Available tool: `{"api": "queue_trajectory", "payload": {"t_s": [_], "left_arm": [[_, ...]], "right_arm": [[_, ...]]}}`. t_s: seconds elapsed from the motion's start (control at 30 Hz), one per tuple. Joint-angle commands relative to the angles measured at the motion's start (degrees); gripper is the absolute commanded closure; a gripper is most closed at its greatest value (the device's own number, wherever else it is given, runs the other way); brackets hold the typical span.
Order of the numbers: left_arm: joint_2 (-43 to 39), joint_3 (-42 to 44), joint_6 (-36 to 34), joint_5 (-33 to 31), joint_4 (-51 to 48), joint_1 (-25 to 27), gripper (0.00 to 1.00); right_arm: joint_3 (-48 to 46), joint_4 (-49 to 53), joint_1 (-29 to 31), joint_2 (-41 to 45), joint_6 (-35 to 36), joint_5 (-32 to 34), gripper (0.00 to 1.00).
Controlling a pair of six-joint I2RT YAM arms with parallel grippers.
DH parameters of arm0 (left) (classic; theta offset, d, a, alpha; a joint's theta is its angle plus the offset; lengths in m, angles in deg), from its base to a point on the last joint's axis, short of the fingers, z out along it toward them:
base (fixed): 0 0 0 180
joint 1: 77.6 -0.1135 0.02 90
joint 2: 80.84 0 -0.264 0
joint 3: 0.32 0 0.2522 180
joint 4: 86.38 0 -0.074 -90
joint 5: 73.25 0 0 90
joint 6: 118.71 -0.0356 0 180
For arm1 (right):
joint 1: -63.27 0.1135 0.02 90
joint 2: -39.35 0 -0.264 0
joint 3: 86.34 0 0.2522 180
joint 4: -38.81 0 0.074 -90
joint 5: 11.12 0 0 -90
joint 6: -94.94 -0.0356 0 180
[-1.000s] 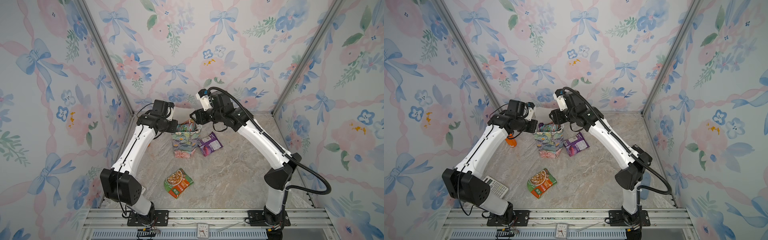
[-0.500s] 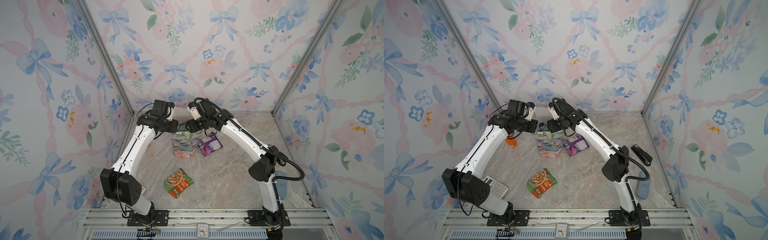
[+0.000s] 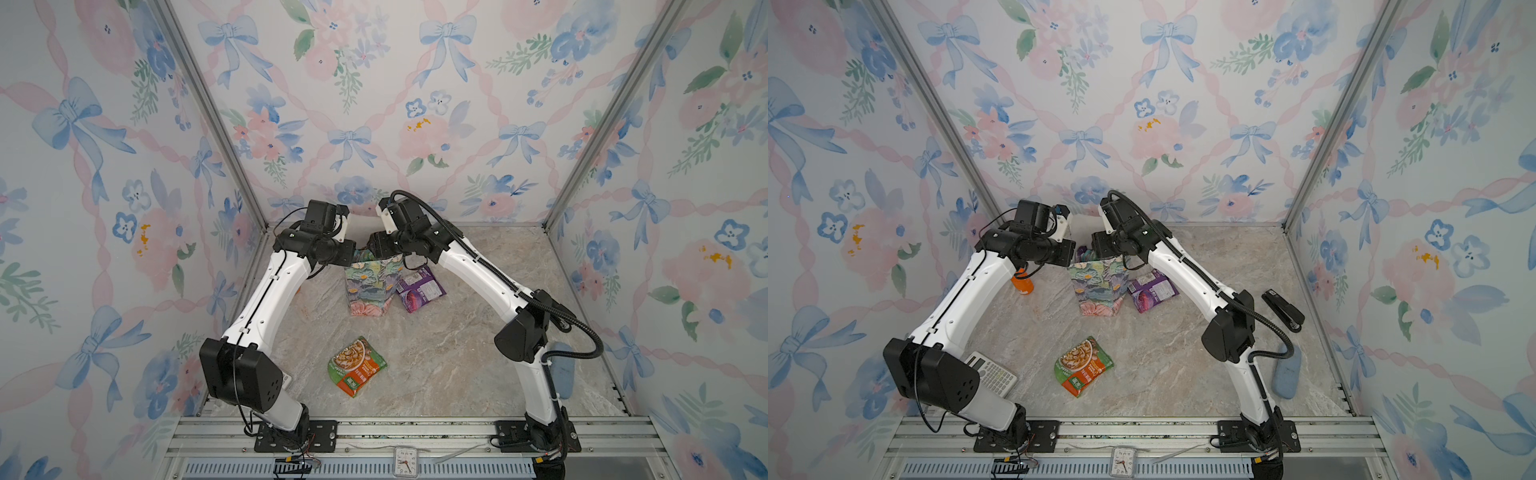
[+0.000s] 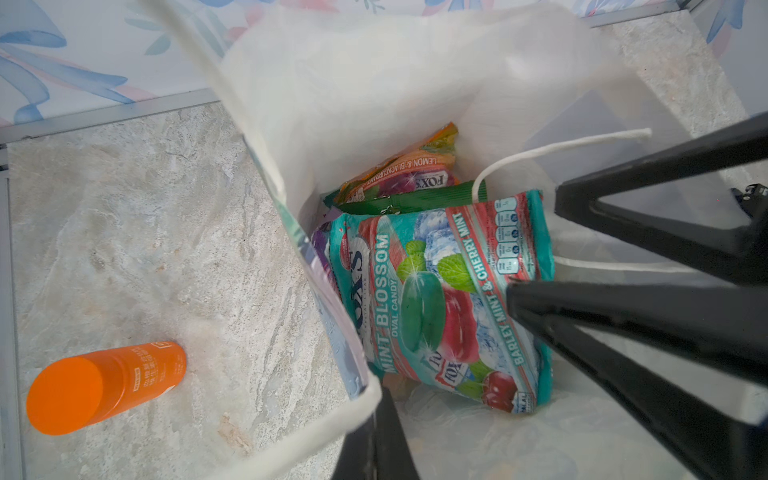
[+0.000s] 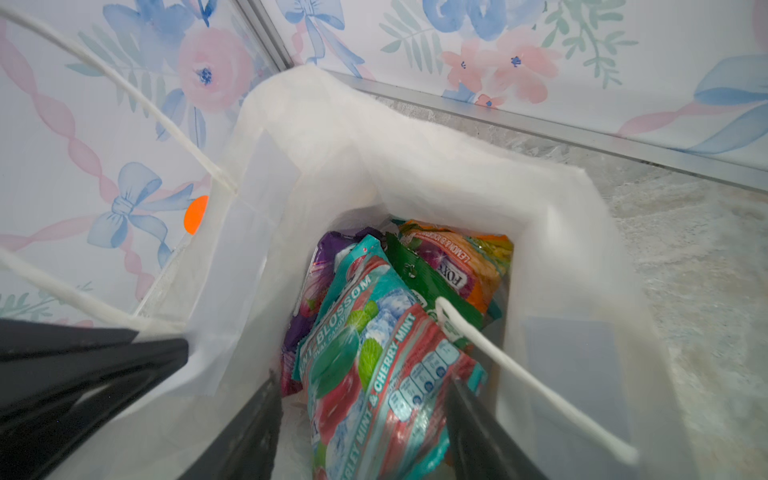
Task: Place the snacks into the paper bag
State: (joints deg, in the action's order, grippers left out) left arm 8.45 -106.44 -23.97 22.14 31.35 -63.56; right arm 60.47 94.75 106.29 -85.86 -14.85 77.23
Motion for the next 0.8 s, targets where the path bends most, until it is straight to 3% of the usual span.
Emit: {"api": "queue_trajectory", "payload": {"t_s": [0.0,0.2,0.5,0.77], "left_arm": [[-2.0,0.7,-0.9,0.5,0.1,-0.3,1.00],[-2.1,0.9,-0.9,0.4,0.2,-0.4,1.00],[-2.1,0.9,-1.1,0.1,0.2,-0.4,1.00],[-2.3,1.2,-1.3,0.1,0.2,-0.4,1.00]], "right_arm": [[0.4,-3.0,-1.1,-3.1,-3.1,0.5,0.35],[1.2,-7.1,-1.6,-5.2,-6.6,-2.8,0.34],[-4.6,-17.5,-2.5,0.2,-8.6,-8.5,0.36],[-9.6,-23.5,-3.9,6.1,-9.9,-13.4,0.46]]}}
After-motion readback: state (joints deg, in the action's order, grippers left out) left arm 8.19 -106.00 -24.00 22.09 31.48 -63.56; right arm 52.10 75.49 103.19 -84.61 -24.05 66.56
